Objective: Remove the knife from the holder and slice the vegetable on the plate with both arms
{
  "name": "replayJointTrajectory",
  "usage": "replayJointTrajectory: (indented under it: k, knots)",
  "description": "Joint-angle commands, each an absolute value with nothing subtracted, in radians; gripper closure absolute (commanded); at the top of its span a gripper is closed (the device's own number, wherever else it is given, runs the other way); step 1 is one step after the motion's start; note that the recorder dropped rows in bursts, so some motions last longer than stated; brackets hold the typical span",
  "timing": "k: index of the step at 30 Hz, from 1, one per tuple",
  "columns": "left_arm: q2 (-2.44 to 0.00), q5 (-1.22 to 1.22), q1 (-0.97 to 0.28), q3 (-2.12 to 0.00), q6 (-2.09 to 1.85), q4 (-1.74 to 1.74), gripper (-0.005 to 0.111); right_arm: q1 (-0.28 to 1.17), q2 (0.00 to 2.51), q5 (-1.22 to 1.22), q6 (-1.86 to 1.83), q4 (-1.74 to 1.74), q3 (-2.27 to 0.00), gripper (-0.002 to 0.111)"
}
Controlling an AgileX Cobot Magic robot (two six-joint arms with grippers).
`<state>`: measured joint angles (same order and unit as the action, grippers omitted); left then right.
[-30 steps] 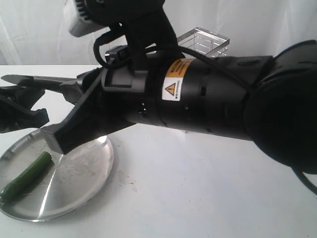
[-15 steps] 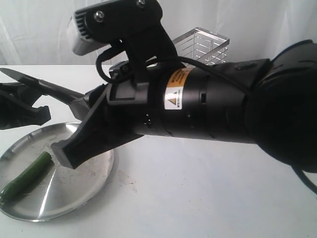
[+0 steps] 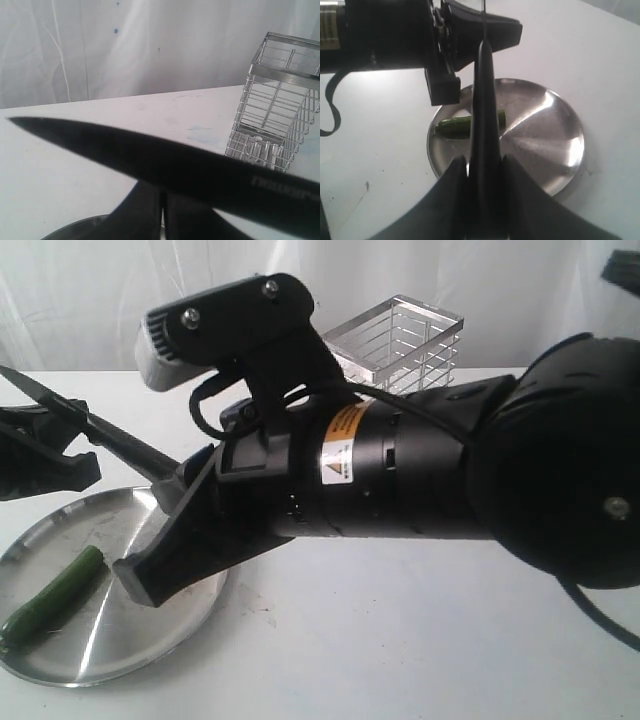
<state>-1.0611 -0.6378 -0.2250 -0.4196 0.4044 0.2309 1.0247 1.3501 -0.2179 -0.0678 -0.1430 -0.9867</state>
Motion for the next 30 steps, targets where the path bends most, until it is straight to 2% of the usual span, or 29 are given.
replayJointTrajectory:
  k: [1,11,16,22,30]
  knots:
    - [-1.049,-0.656,-0.231,-0.43,0.411,0.252,0.107,1.028,1.361,-0.216,-0.071,-0.139,-0.991,0.108]
    - [-0.995,-0.504,-0.231,-0.43,0.388,0.256,0.107,1.012,1.338,-0.16,-0.071,-0.136,-1.012,0.108]
    - [-0.979,-0.467,-0.231,-0.43,0.388,0.285,0.107,0.939,1.338,-0.172,-0.041,-0.134,-1.035,0.108]
    - [-0.935,-0.419,-0.231,-0.43,0.388,0.285,0.107,0.865,1.338,-0.299,-0.041,-0.133,-1.036,0.108]
    - [-0.756,-0.305,-0.231,-0.43,0.384,0.285,0.107,0.92,1.428,-0.431,-0.08,-0.135,-1.034,0.108]
